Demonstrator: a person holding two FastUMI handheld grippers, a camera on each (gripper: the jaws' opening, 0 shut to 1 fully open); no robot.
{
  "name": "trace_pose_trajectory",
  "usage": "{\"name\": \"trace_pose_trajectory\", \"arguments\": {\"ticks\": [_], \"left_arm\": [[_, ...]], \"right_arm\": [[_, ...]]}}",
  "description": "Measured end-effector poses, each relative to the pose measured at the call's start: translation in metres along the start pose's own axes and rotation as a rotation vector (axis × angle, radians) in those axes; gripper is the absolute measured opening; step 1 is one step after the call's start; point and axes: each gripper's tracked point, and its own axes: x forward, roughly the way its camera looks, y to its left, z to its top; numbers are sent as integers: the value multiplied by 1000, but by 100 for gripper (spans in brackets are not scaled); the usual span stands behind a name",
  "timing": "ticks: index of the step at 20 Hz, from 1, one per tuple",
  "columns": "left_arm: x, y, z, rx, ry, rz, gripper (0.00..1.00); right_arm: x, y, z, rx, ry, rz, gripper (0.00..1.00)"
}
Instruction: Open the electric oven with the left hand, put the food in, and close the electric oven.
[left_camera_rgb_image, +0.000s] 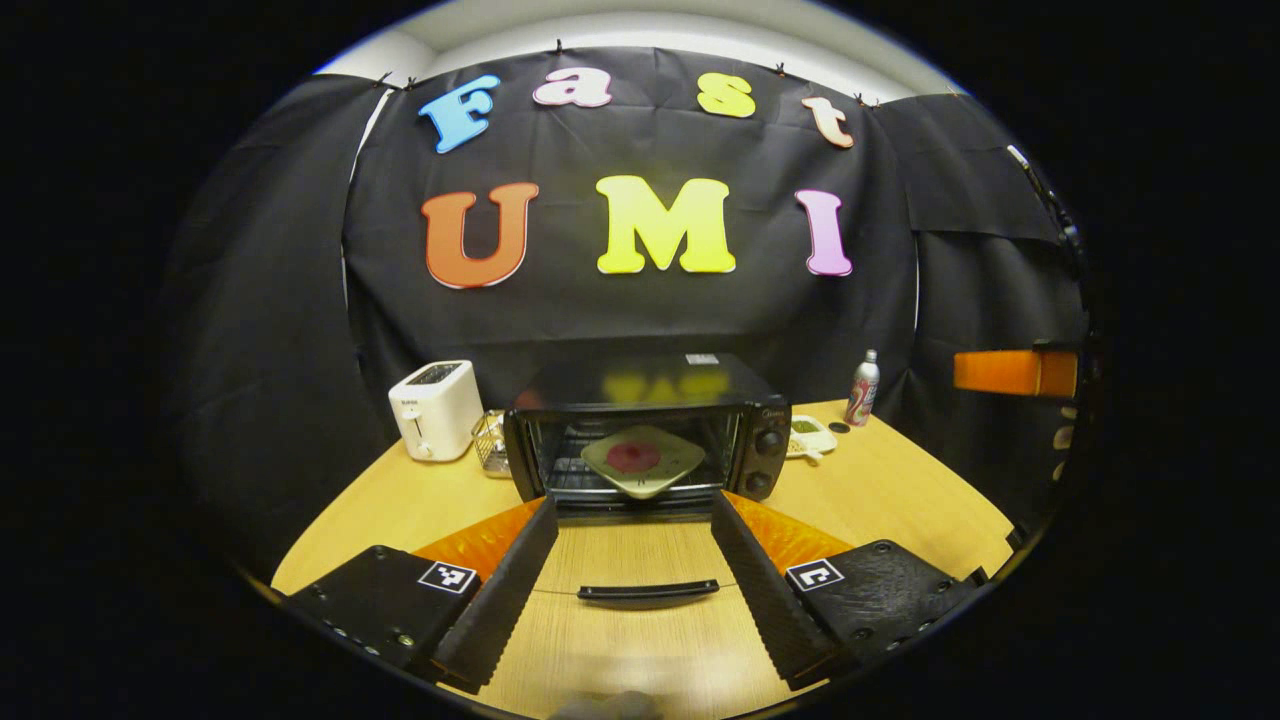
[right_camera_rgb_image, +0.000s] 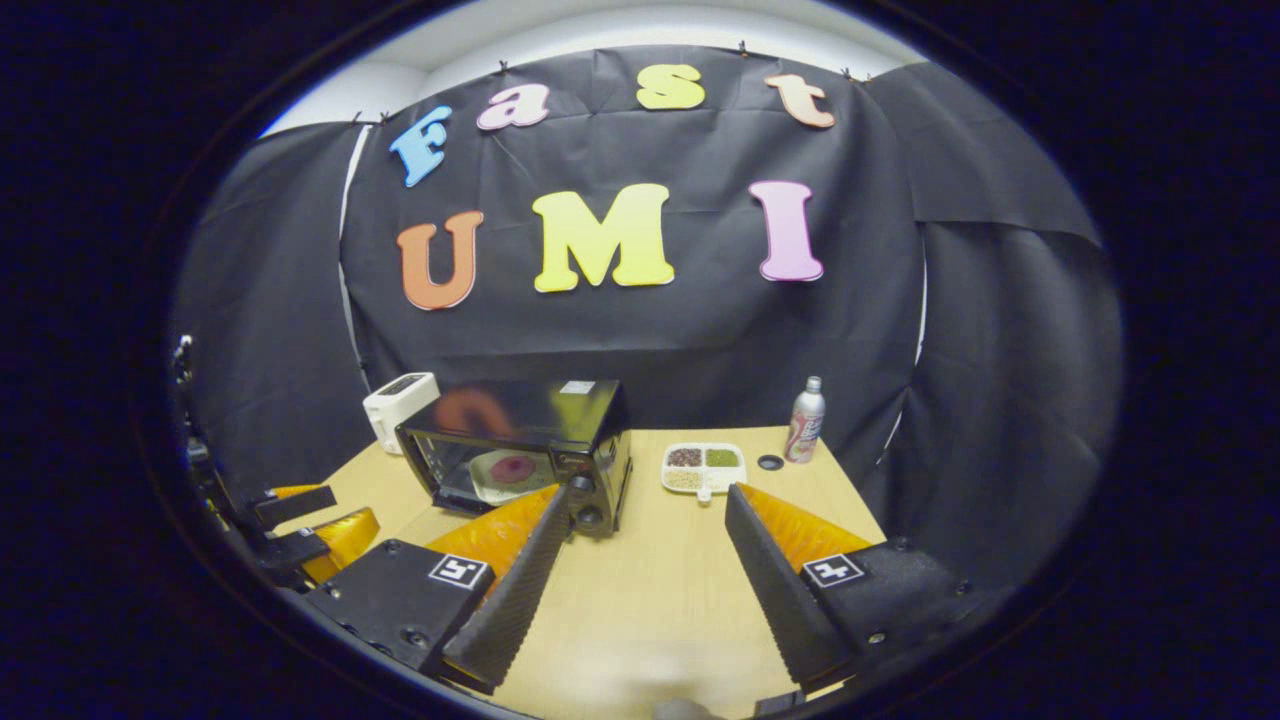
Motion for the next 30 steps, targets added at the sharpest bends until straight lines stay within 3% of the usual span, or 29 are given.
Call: {"name": "trace_pose_trajectory", "arguments": {"ticks": [6, 9, 11, 20, 30], "left_arm": [[23, -20, -97, -29, 180, -19, 97], [39, -23, -133, -12, 243, -32, 96], [44, -25, -148, -9, 273, -33, 97], [74, -14, -173, -6, 313, -18, 98], [72, -13, -131, -19, 265, -33, 98]], "right_arm": [[-20, -17, 8, -39, 7, -46, 96], [-29, -18, 10, -43, 16, -56, 99], [-31, -24, 10, -47, 19, -71, 96], [-36, -31, 7, -5, 32, -111, 96], [-22, -15, 11, 29, 31, -79, 99]]}}
